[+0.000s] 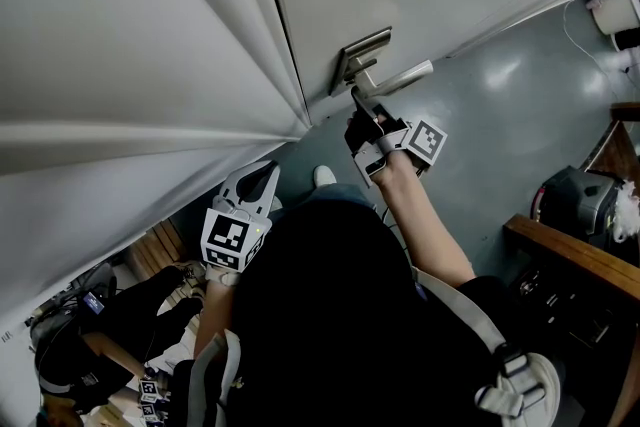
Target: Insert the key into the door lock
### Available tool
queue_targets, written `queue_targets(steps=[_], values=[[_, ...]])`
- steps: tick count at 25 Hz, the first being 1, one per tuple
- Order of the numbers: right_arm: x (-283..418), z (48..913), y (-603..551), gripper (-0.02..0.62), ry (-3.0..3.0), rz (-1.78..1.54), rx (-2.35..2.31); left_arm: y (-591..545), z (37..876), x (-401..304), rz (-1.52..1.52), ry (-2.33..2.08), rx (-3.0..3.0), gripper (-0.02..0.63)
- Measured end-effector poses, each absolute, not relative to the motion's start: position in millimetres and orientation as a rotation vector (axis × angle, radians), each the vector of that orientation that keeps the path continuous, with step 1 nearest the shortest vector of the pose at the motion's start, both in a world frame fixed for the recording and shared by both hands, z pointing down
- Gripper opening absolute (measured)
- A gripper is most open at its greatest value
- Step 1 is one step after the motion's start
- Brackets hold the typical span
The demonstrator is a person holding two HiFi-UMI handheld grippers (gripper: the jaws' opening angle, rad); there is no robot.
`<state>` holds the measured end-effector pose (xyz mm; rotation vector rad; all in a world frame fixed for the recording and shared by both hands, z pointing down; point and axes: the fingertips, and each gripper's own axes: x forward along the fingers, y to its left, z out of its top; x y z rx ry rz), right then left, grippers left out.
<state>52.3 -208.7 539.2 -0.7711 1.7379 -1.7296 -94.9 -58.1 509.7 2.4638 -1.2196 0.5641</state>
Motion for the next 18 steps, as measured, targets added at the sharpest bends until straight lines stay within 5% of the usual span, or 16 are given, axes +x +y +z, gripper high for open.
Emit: queue_targets(steps=[18], values=[[67, 541, -185, 0.034, 1.701, -1.695, -0.866, -52, 512, -75, 0.570, -1.046, 2.539, 0.008]])
